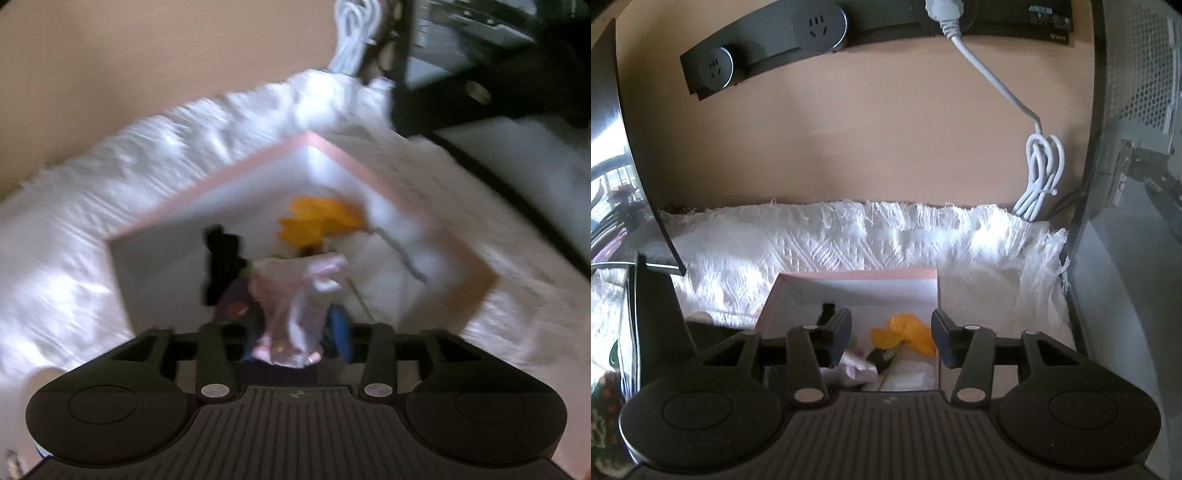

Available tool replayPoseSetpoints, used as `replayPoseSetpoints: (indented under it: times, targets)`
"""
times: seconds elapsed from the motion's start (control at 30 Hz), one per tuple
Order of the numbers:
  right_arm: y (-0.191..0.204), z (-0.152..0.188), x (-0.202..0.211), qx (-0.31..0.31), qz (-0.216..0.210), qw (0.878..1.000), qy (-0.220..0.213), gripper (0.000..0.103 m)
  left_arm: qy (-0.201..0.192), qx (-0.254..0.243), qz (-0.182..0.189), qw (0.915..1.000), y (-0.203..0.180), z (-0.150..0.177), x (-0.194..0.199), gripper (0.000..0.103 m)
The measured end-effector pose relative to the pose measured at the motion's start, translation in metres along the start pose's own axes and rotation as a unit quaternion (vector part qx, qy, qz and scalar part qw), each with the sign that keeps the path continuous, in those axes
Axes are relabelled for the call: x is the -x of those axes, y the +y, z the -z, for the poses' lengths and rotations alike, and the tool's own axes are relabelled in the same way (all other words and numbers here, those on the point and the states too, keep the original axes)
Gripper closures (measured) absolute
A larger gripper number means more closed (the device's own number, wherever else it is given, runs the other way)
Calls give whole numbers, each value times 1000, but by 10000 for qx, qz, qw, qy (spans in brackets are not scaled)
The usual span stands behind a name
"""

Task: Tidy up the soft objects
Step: 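Release the flower with the right tool while the left tool drops the scrunchie into the box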

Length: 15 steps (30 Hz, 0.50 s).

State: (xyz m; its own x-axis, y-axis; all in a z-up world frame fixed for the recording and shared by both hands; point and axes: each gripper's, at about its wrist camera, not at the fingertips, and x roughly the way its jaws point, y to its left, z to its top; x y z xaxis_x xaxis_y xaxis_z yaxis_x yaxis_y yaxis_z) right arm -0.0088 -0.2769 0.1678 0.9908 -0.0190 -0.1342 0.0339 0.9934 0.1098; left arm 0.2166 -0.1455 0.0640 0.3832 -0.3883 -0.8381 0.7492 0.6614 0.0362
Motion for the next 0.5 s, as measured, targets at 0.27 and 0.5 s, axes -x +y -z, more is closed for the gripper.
replayPoseSetpoints:
  times: [0.27, 0.5]
  targets:
    - [3, -5, 11, -21, -79, 9998, -178, 55, -813, 1472, 962, 9811, 42, -2, 48, 53]
    - [13, -10, 12, 86, -166, 9996, -209, 55, -1357, 1423, 241, 9802, 62, 28, 108, 53]
